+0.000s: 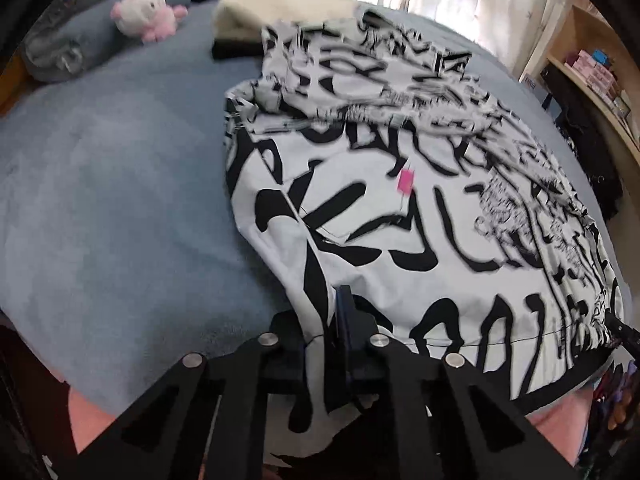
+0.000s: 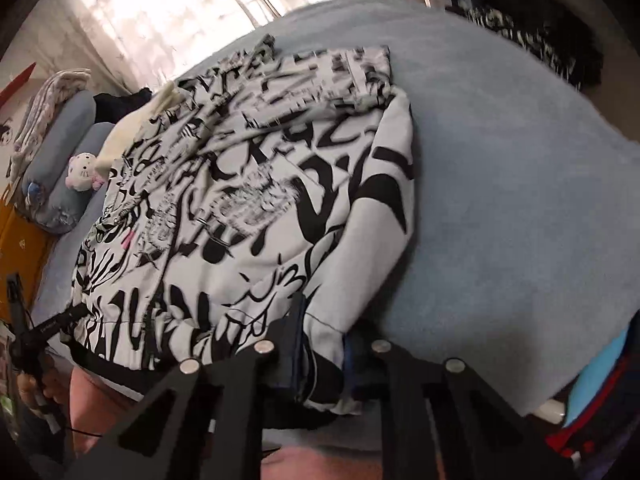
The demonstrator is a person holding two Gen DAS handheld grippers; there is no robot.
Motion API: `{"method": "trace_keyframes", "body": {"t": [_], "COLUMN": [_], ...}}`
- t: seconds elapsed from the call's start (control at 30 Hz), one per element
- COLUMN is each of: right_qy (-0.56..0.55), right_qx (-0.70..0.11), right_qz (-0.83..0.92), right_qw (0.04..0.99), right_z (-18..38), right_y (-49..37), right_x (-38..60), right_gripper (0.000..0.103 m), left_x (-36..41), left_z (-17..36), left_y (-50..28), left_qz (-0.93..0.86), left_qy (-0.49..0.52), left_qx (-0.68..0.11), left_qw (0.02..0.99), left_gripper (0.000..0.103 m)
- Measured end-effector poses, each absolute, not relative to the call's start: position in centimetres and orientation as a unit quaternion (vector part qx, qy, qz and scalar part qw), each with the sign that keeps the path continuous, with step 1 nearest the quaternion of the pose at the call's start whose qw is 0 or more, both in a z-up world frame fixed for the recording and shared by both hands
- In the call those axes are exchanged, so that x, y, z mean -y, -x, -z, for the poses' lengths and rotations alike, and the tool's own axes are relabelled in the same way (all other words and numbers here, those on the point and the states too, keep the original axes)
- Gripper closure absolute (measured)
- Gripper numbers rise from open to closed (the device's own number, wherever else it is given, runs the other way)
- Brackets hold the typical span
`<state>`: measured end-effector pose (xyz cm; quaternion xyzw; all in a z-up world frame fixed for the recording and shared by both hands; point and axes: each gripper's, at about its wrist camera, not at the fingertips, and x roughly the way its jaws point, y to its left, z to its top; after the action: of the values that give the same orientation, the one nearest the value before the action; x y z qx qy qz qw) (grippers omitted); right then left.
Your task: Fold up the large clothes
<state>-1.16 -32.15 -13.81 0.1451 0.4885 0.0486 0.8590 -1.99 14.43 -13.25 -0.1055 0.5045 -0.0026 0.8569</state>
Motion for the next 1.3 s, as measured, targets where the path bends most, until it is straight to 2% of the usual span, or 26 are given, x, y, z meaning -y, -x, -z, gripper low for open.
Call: {"method": "trace_keyframes", "body": {"t": [0.33, 0.57, 0.67, 0.87, 1.1, 1.2, 1.23, 1.27, 1.3], "right_qy": [-0.158, -0.226, -0.259, -0.319, -0.321, -0.296, -0.29, -0.285, -0.282], "right_qx": [-0.417, -0.367, -0.347, -0.331, -0.361, -0.387, -0.395, -0.404, -0.417], "right_qz": [-0.088, -0.111, -0.108, -0.11, -0.064, -0.037, -0.031, -0.028, -0.028], "right_qw": [0.891, 0.895, 0.895, 0.882, 0.873, 0.872, 0.871, 0.869, 0.864], "right_z": [5.7, 0.6, -1.0, -2.9, -0.9, 0.9, 1.5, 2.3, 3.5], "right_y": [4.2, 4.6, 2.7, -7.2, -21.8, -27.2, -28.4, -29.6, -31.4], "right_x": [31.9, 34.3, 35.8, 37.1, 36.9, 36.0, 35.5, 35.3, 35.0], "right_gripper": [0.091, 0.092, 0.092, 0.091, 0.09, 0.086, 0.084, 0.081, 0.074], "left_x": [-16.2, -19.9, -21.9, -22.7, -21.8, -21.5, -21.5, -21.6, -21.7], "left_z": [5.6, 0.6, -1.3, -3.5, -0.6, 1.6, 2.5, 3.3, 4.2], "left_y": [6.0, 6.0, 3.3, -5.9, -19.4, -24.0, -25.4, -26.6, -27.9], "left_qz": [0.058, 0.085, 0.08, 0.08, 0.064, 0.056, 0.052, 0.051, 0.047], "left_qy": [0.16, 0.253, 0.287, 0.296, 0.276, 0.266, 0.267, 0.269, 0.275], "left_qx": [-0.448, -0.434, -0.421, -0.405, -0.431, -0.446, -0.452, -0.458, -0.462], "left_qw": [0.878, 0.86, 0.857, 0.862, 0.856, 0.853, 0.849, 0.846, 0.842], "left_gripper": [0.097, 0.097, 0.097, 0.096, 0.091, 0.083, 0.074, 0.058, 0.049]}}
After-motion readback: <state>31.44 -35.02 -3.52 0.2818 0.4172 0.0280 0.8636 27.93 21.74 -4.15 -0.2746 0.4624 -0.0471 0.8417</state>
